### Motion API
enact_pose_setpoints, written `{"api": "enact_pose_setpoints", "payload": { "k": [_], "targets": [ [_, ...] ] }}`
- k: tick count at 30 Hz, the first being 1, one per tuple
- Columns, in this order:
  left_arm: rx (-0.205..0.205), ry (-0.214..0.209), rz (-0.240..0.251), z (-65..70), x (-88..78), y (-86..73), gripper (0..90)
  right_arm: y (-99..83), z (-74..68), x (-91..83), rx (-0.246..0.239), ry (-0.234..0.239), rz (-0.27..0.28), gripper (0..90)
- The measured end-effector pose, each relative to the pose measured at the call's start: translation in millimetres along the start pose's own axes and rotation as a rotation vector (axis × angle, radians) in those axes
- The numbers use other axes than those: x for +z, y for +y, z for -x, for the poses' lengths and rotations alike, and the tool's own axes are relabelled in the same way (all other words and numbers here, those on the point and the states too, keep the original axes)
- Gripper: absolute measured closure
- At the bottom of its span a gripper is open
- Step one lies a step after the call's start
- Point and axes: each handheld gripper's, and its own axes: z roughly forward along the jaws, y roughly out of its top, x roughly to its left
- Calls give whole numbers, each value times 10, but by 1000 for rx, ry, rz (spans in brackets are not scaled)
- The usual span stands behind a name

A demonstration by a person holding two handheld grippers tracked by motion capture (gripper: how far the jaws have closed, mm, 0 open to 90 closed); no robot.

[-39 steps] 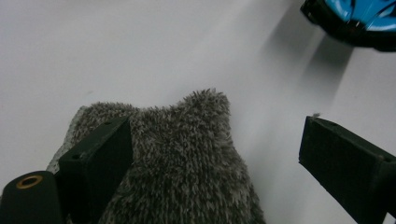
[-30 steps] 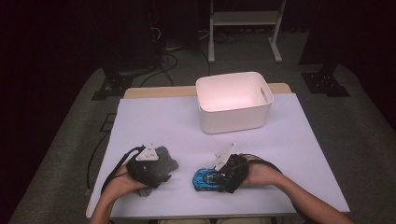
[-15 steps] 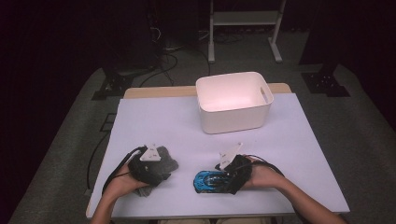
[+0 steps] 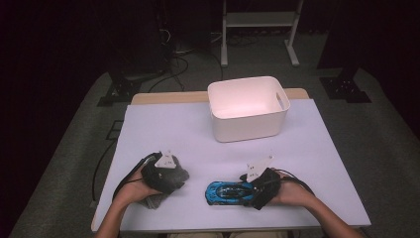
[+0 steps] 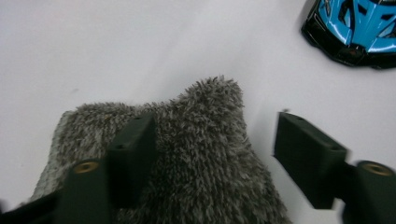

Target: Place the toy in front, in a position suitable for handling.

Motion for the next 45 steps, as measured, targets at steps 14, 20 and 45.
{"api": "enact_pose_setpoints", "payload": {
  "k": [14,20,45],
  "targets": [
    [-6,8,49,109,20,95,774,-106,-19,126,-13,-24,36,185],
    [82,-132,96,372,156,470,773,-111,-30,162,-35,-33,28,184],
    [65,-252,82,545,194,269,758,-145,-20,172,-13,-20,50,188]
  ]
}}
